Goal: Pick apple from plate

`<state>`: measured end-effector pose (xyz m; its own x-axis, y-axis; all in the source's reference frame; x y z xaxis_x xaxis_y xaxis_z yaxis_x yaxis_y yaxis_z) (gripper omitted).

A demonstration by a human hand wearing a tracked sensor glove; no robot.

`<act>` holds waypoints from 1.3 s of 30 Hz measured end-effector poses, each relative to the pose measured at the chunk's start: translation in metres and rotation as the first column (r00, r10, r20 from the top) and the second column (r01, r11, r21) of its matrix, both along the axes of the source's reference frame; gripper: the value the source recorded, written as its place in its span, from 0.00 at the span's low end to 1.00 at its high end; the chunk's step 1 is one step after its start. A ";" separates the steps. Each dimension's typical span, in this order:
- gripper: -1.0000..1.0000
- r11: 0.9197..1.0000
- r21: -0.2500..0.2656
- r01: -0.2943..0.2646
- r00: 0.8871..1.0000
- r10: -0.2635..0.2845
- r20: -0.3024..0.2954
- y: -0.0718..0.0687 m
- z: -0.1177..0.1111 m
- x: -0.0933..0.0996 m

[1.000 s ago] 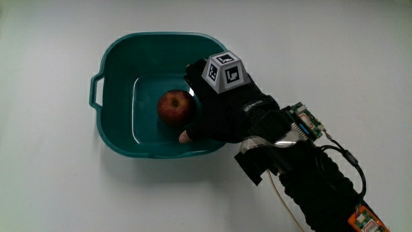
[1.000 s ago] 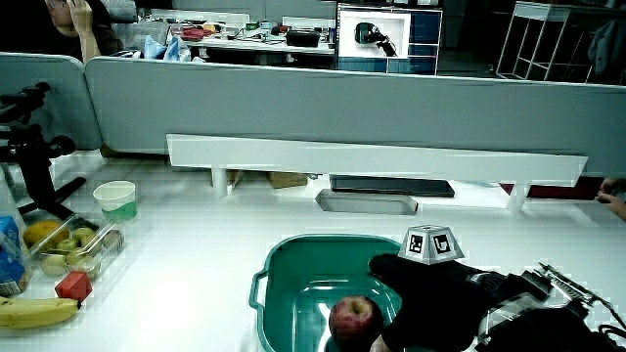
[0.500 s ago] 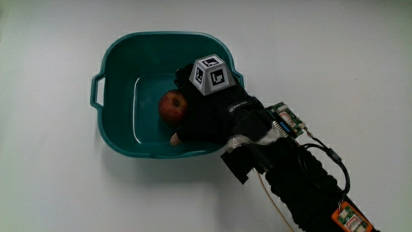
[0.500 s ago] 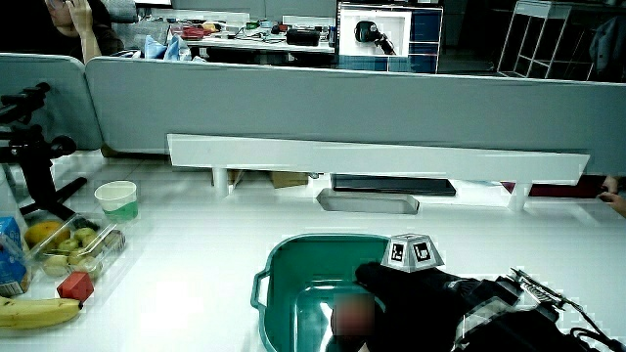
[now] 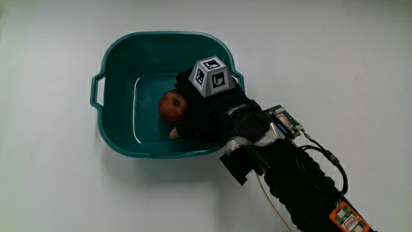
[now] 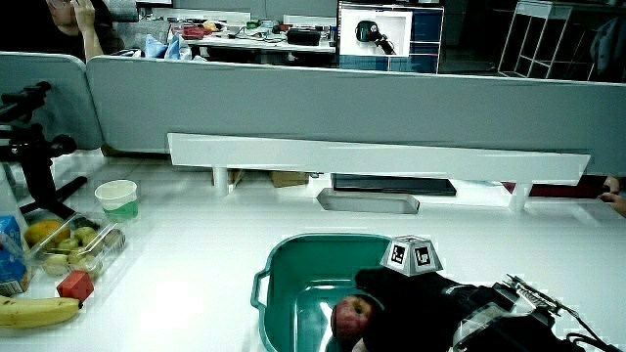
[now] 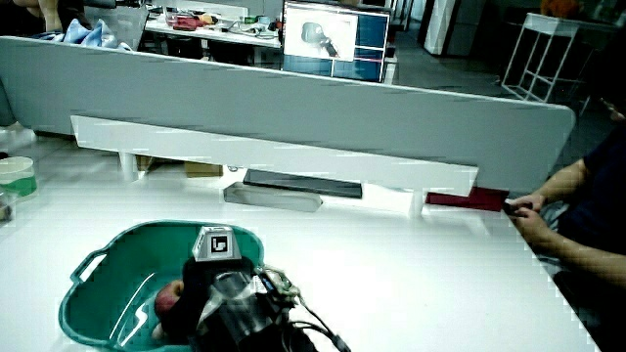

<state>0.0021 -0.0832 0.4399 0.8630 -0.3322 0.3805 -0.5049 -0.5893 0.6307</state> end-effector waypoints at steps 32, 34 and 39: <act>1.00 0.997 0.074 0.032 0.996 -0.038 0.075 0.003 -0.025 0.004; 1.00 0.996 0.076 0.042 0.995 -0.048 0.084 0.005 -0.031 0.006; 1.00 0.994 0.101 0.039 0.992 -0.050 0.113 0.009 -0.045 0.015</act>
<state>0.0166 -0.0747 0.3944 0.7989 -0.4098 0.4402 -0.5978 -0.6209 0.5071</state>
